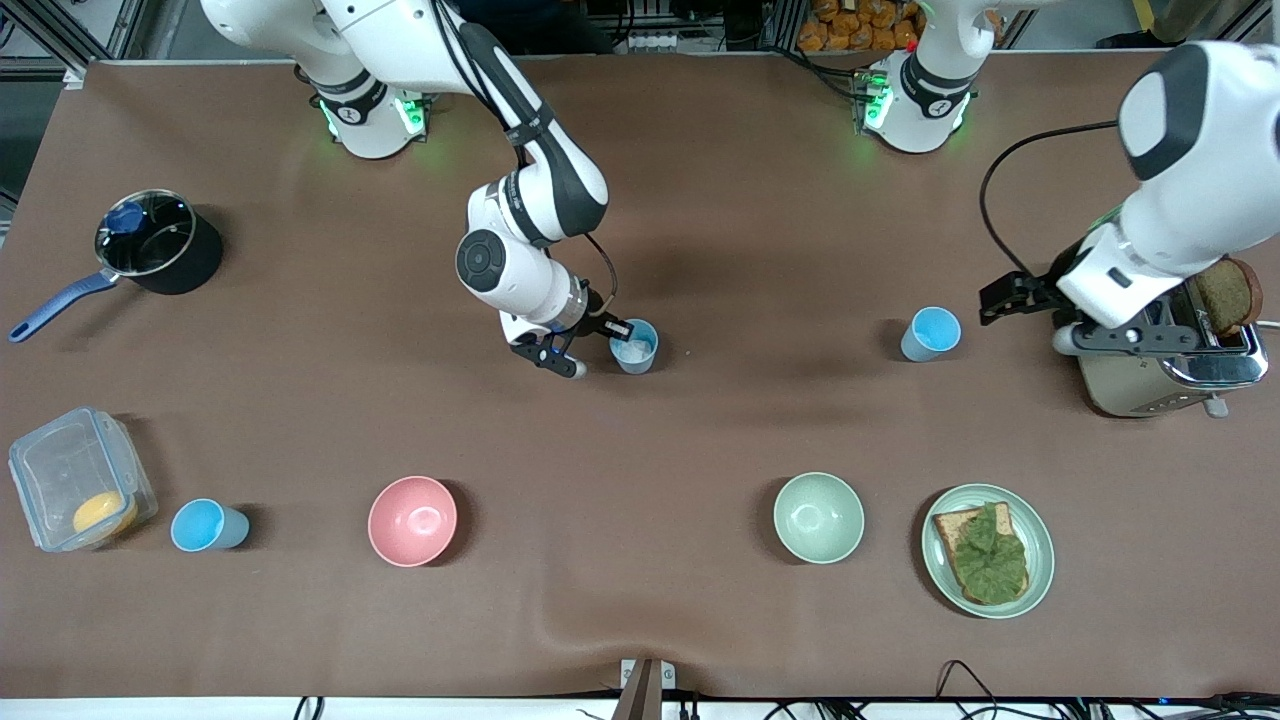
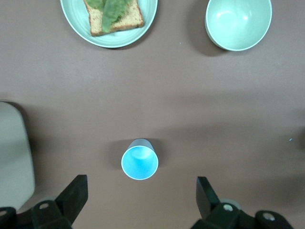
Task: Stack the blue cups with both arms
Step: 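Open the right gripper and withdraw while the left gripper grasps another cup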
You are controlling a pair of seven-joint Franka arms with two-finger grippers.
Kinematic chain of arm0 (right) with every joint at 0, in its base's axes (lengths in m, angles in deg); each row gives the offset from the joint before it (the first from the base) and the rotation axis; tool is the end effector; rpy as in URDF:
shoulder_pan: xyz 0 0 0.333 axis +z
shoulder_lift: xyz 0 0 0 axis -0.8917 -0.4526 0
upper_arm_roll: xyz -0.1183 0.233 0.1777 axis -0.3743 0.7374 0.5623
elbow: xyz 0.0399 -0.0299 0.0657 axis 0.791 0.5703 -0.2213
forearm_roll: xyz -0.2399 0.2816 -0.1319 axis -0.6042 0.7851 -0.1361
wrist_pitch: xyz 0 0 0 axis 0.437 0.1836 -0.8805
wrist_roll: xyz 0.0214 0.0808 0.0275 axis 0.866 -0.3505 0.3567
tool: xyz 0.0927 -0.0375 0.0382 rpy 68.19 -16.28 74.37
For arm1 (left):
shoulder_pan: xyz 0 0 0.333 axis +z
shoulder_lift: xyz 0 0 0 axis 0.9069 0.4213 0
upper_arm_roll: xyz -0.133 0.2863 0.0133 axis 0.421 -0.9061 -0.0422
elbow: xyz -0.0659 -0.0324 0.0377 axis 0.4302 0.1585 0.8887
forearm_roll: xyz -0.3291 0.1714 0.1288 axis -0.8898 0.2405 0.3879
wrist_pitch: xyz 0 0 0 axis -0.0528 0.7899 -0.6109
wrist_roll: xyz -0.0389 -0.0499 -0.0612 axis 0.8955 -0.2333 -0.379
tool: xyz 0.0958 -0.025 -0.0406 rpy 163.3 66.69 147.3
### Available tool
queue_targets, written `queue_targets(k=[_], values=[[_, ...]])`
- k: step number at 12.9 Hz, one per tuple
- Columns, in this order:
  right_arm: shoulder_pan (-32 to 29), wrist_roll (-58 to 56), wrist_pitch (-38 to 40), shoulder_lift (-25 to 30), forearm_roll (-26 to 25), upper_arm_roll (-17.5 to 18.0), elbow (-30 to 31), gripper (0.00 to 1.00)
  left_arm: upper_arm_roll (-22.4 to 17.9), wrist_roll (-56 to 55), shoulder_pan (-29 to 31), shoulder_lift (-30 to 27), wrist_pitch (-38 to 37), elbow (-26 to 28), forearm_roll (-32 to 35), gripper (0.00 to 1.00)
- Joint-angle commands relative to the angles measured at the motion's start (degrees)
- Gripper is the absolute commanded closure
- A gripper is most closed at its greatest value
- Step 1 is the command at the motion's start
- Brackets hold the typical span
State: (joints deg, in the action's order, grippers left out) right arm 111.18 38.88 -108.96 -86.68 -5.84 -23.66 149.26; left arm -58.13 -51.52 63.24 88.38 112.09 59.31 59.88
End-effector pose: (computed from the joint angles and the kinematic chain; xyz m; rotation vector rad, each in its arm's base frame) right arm 0.4958 0.4223 0.2402 -2.6492 0.6884 0.2743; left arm 0.5548 -0.0679 0.4677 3.0775 -0.0506 -0.0417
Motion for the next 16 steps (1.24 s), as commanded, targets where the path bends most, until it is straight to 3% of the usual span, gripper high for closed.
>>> queue_targets(k=[1, 4, 6, 9, 11, 13, 16], values=[[0.5, 1.8, 2.0, 1.5, 0.6, -1.4, -1.5, 0.0, 0.8, -1.1, -0.5, -0.7, 4.8, 5.2, -1.1, 0.0], [0.1, 1.6, 10.3, 5.9, -1.5, -6.8, -1.9, 0.0, 2.0, -1.1, -0.6, -0.5, 10.5, 11.0, -1.1, 0.0], [0.1, 1.4, 21.0, 8.0, -9.0, -11.3, -5.5, 0.0, 2.5, -1.1, -0.7, -0.2, 14.9, 15.0, -1.1, 0.0], [0.0, 0.5, 41.0, 8.2, -18.0, -17.9, -16.3, 0.0, 4.0, -0.9, -1.1, 1.7, 19.8, 18.8, -1.1, 0.0], [0.0, -5.6, 49.8, 8.8, -19.0, -22.4, -20.6, 0.0, 4.4, -1.0, -1.4, 3.3, 24.2, 21.3, -1.1, 0.0], [0.1, -13.1, 55.1, 11.2, -20.0, -27.7, -21.0, 0.0, 4.4, -1.0, -1.5, 4.9, 27.5, 23.3, -1.1, 0.0], [0.1, -25.0, 62.0, 15.2, -26.7, -33.9, -21.0, 0.0, 4.3, -1.0, -1.3, 6.8, 29.3, 24.1, -1.1, 0.0]])
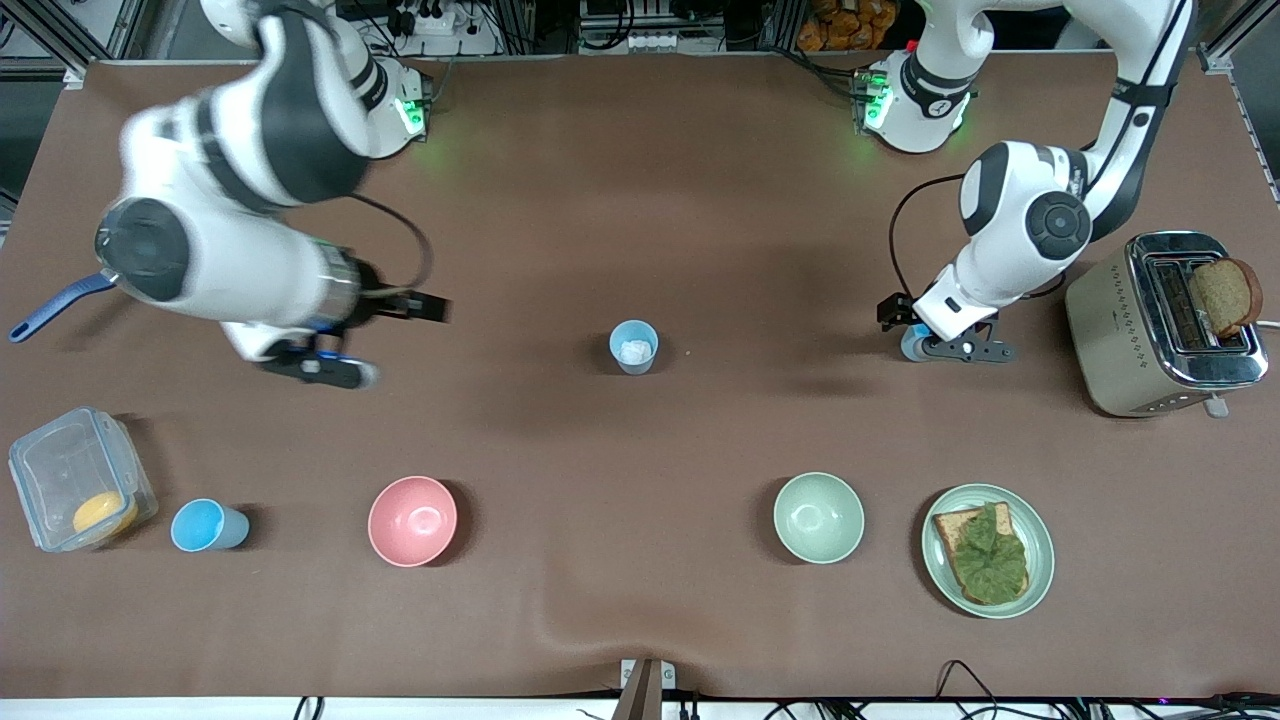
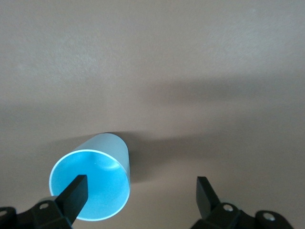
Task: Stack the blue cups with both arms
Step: 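Open the right gripper and withdraw while the left gripper grasps another cup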
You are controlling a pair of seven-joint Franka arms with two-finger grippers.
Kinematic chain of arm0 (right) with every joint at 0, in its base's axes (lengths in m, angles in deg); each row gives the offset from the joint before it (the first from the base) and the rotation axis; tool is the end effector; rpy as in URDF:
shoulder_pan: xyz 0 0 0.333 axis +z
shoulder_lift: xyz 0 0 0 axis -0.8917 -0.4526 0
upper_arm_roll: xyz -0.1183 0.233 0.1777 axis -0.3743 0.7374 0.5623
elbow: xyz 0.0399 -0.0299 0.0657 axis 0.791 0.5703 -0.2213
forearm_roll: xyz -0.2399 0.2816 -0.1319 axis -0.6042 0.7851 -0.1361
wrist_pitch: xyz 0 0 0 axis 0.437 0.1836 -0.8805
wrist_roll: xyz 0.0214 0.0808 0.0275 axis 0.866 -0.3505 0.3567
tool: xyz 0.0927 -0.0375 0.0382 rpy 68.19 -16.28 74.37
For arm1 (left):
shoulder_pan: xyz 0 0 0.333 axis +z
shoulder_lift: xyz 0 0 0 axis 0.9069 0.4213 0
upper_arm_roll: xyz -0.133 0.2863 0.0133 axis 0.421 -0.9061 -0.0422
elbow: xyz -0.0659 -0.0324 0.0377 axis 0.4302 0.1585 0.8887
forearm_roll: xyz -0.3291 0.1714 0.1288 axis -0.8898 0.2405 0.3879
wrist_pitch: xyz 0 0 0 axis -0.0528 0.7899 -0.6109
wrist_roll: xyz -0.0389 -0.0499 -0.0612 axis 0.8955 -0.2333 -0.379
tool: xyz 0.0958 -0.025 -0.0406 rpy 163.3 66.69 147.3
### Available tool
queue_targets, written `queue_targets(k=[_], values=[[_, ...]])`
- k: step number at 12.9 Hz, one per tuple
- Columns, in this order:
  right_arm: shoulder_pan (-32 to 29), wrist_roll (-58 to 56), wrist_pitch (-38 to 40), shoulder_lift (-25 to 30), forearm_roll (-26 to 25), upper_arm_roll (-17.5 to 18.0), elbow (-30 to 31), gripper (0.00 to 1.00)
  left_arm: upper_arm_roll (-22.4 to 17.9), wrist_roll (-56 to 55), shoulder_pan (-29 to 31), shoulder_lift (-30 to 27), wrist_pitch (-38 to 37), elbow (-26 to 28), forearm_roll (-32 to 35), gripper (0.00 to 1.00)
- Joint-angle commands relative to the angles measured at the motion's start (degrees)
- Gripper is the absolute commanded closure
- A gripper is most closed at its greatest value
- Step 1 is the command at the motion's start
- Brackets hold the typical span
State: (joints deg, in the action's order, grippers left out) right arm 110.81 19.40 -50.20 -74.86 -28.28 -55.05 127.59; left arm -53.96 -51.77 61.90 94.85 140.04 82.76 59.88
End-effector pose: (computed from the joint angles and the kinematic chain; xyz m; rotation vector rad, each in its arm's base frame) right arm 0.5852 0.1824 0.5034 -2.9955 0.2524 0.4866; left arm 0.4918 -0.1055 0.2704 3.0813 -0.1481 -0.0973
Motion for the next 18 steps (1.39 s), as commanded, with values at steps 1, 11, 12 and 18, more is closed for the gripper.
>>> queue_targets(k=[1, 11, 12, 18], values=[[0.4, -9.7, 4.6, 4.7, -7.3, -3.8, 0.6, 0.0, 0.1, -0.7, 0.0, 0.9, 1.7, 0.6, -1.1, 0.0], [-26.2, -23.9, 7.2, 13.4, -20.1, 19.9, 1.5, 0.0, -0.2, 1.1, 0.6, 2.0, 2.8, 2.7, -0.4, 1.0], [-30.7, -24.0, 5.3, 14.6, -20.3, 24.5, 3.0, 0.0, -0.2, 1.2, 0.8, 1.6, 2.0, 2.7, -0.4, 1.0], [-46.2, -25.0, -8.0, 22.0, -24.4, 38.9, 13.5, 0.0, 0.3, 0.6, 0.1, -4.2, -4.9, -0.4, -0.7, 1.0]])
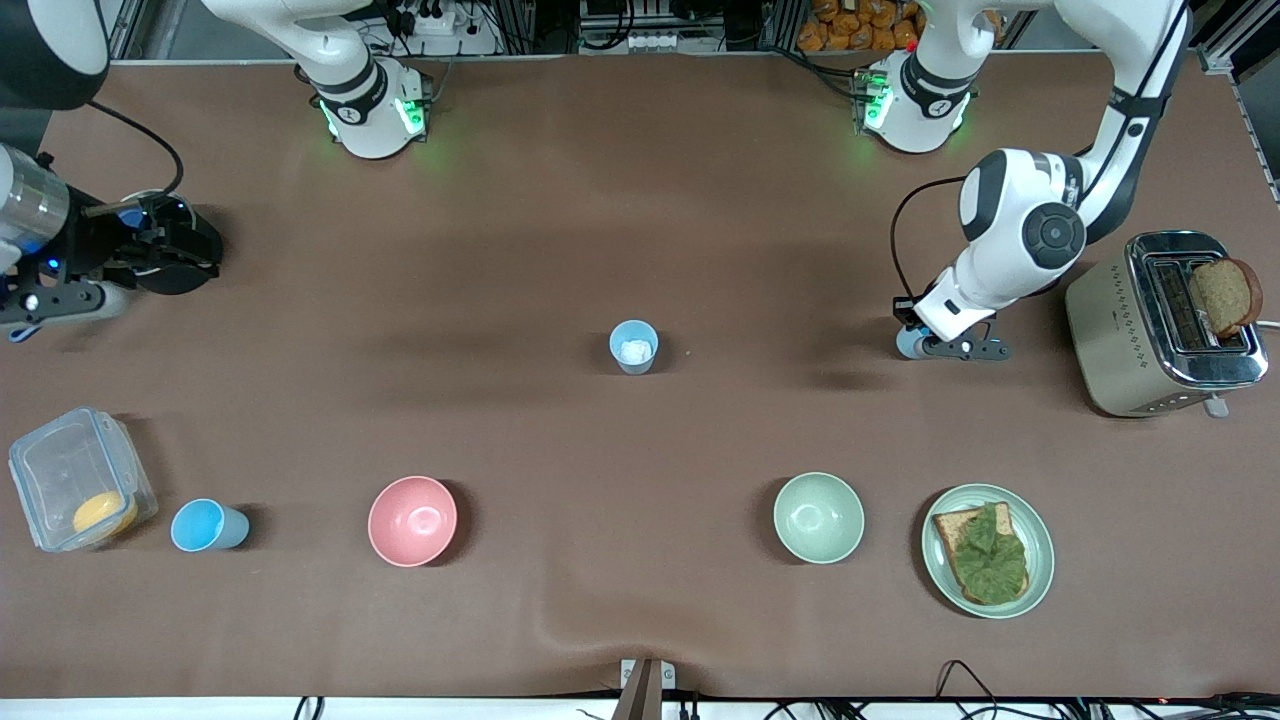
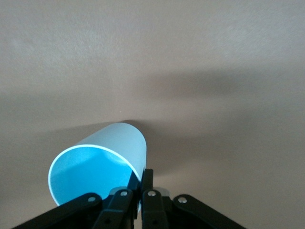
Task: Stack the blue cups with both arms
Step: 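Carry the held cup above the placed cup while the right gripper rests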
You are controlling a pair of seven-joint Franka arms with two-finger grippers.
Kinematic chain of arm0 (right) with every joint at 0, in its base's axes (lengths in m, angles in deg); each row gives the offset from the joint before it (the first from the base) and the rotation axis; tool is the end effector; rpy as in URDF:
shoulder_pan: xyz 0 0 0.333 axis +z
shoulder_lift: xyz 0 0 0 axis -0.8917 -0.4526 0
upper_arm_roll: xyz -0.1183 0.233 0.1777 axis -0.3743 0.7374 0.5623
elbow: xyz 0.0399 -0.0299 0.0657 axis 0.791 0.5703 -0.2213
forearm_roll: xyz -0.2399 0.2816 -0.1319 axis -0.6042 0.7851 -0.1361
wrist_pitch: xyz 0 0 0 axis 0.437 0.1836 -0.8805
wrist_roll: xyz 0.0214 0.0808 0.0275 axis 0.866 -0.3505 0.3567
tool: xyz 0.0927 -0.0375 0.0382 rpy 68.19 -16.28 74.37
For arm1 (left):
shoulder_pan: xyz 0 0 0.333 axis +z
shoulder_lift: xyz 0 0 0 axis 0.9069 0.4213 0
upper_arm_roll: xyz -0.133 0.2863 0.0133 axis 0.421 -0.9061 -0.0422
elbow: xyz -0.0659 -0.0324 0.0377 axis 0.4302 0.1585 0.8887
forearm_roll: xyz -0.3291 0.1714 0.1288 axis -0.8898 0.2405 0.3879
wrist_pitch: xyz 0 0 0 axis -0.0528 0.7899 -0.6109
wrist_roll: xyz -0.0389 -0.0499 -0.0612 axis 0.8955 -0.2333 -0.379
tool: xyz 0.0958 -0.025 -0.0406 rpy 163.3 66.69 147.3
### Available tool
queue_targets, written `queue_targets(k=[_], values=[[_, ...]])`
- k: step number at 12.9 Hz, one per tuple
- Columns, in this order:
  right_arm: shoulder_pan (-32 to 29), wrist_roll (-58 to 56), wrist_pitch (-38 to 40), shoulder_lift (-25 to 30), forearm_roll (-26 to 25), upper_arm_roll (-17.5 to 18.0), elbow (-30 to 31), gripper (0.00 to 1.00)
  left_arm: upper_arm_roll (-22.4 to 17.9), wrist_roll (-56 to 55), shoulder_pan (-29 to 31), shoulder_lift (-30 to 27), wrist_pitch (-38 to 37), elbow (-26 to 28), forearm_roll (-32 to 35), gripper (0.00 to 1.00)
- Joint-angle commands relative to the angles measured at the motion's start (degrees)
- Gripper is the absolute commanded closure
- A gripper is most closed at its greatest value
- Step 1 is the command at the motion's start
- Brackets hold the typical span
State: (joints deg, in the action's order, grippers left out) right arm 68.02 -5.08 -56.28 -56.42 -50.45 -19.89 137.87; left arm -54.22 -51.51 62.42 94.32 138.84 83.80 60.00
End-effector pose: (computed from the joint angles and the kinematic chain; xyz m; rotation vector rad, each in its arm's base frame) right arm 0.5505 0.0044 0.5781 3.1239 0.2108 -0.1886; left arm 0.4849 -0.0974 0.2664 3.0862 -0.1378 -0.1421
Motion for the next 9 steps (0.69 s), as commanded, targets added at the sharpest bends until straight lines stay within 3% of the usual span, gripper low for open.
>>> queue_targets(k=[1, 9], values=[[-3.8, -0.8, -1.7, 4.0, -2.2, 3.7, 3.1, 0.0, 1.0, 0.1, -1.3, -4.1, -5.5, -3.5, -1.2, 1.0], [-4.6, -0.4, 1.0, 2.9, -2.4, 3.7, -1.8, 0.0, 4.2, -6.4, -11.4, -2.3, -10.6, -20.3, -5.5, 1.0]])
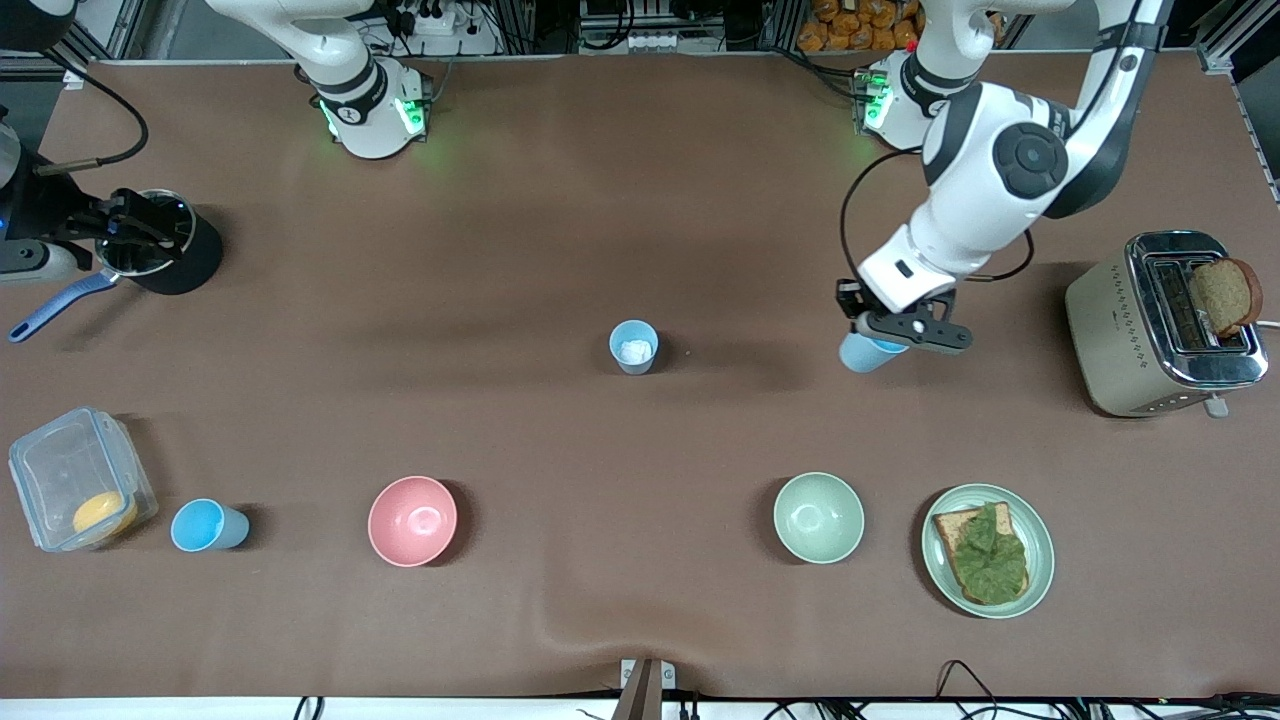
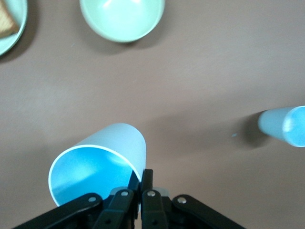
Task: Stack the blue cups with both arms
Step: 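Carry the held cup above the placed cup while the right gripper rests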
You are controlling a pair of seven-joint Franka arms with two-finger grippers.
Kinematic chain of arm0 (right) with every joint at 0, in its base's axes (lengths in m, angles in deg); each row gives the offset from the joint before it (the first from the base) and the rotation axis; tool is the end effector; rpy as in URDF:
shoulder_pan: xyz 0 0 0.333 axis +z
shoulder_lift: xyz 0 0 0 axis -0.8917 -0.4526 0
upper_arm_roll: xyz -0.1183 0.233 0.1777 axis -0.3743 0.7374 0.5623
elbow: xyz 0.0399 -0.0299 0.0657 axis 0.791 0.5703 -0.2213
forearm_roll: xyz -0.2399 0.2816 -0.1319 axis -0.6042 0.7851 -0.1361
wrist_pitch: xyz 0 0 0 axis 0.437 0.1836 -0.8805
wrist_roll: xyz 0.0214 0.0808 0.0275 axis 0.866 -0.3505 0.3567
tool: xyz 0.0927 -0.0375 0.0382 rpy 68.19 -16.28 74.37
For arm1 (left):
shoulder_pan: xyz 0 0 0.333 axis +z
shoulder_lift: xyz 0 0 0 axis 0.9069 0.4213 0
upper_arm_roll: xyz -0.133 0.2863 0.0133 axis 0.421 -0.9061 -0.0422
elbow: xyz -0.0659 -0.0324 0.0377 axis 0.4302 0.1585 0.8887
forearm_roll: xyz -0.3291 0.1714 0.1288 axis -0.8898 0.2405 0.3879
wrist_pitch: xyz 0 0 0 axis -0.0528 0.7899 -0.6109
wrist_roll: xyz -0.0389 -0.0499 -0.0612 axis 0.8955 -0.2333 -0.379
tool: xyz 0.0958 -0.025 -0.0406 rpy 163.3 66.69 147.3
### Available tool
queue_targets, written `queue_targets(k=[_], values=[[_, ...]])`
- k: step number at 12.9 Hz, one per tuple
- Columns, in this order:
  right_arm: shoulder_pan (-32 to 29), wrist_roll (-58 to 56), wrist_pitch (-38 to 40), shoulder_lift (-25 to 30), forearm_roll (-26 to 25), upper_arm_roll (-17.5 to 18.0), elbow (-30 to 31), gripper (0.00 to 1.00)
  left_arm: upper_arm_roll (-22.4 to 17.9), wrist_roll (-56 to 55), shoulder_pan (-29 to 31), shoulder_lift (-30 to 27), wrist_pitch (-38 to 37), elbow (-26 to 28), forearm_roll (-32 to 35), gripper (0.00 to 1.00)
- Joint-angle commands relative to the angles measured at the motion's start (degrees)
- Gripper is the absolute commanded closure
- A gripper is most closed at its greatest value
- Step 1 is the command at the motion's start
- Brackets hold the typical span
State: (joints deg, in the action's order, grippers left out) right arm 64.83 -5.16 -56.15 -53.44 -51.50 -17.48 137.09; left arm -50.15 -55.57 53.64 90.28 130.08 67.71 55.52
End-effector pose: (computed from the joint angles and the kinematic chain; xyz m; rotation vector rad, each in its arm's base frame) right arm 0.5373 -0.0057 0.6126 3.1103 0.1903 -0.0908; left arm 0.5138 -0.2330 0.4099 2.9698 -0.3102 0.1112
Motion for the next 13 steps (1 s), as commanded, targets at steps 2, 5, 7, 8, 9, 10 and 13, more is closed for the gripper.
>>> queue_targets(k=[2, 5, 7, 8, 9, 10, 13], values=[[-1.6, -0.5, 0.9, -0.1, -1.7, 1.2, -1.3, 0.0, 0.2, -11.0, -6.8, 3.7, -1.9, -6.9, -0.5, 1.0], [-1.8, -0.6, 1.3, -0.1, -2.0, 1.2, -1.6, 0.0, 0.1, -17.9, -12.1, 6.2, -4.4, -11.5, 0.0, 1.0], [-1.7, -0.7, 1.3, -0.2, -1.9, 1.2, -1.6, 0.0, -0.2, -23.6, -16.2, 9.1, -7.3, -15.8, 1.3, 1.0], [-1.8, -0.7, 1.3, -0.2, -1.9, 1.2, -1.6, 0.0, -0.4, -26.4, -17.9, 10.2, -7.4, -17.1, 1.9, 1.0], [-1.8, -0.7, 1.3, -0.3, -2.0, 1.2, -1.7, 0.0, -0.6, -28.4, -19.2, 11.3, -7.4, -18.3, 2.1, 1.0], [-1.8, -0.7, 1.3, -0.3, -1.9, 1.2, -1.6, 0.0, -1.0, -30.8, -20.9, 12.7, -8.0, -20.1, 2.1, 1.0], [-1.7, -0.7, 1.3, -0.2, -1.9, 1.2, -1.6, 0.0, -3.7, -34.6, -24.9, 17.7, -10.2, -25.8, 2.1, 1.0]])
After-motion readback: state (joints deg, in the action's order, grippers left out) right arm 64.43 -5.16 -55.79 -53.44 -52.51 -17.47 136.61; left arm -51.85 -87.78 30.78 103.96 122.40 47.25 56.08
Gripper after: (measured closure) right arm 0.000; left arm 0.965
